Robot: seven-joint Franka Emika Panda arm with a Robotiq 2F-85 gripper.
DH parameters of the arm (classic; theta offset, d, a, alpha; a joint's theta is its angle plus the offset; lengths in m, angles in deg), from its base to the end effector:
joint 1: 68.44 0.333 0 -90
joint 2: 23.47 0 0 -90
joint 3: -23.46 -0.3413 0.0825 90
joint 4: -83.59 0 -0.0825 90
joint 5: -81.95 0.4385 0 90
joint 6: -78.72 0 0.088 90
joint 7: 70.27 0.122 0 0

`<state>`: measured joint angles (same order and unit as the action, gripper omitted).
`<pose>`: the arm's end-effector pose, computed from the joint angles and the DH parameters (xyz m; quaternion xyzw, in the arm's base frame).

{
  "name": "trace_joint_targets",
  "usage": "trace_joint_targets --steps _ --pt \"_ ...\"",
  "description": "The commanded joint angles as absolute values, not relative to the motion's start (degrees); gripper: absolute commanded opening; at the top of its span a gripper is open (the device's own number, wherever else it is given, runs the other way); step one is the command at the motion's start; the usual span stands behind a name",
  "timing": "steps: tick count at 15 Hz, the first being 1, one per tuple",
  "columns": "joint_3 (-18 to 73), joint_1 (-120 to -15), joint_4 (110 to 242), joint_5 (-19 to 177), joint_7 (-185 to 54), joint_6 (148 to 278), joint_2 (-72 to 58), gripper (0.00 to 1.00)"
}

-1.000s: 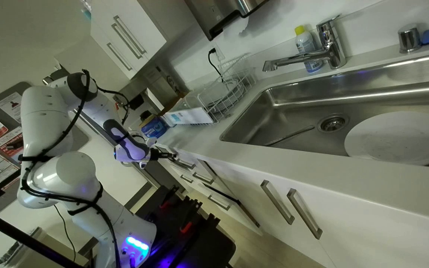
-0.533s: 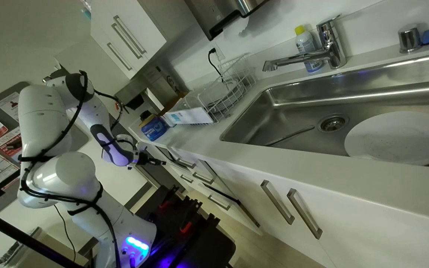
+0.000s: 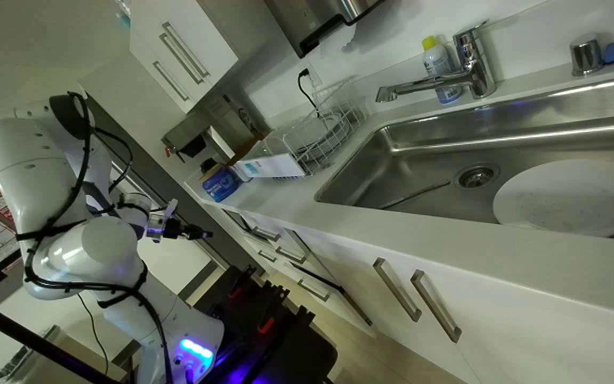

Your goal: Close the left kitchen drawer

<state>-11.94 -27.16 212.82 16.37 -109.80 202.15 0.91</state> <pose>0.1522 0.5198 0.1497 0.1235 0.9440 -0.0536 0.3013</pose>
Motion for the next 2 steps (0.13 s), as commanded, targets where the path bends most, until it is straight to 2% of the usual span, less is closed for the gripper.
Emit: trace_joint_targets --steps 1,2 --pt "-13.87 -27.56 216.54 21.22 -109.74 199.63 -6.59 0.00" --pt "-14.14 -27.64 216.80 21.91 -109.81 199.58 -7.43 0.00"
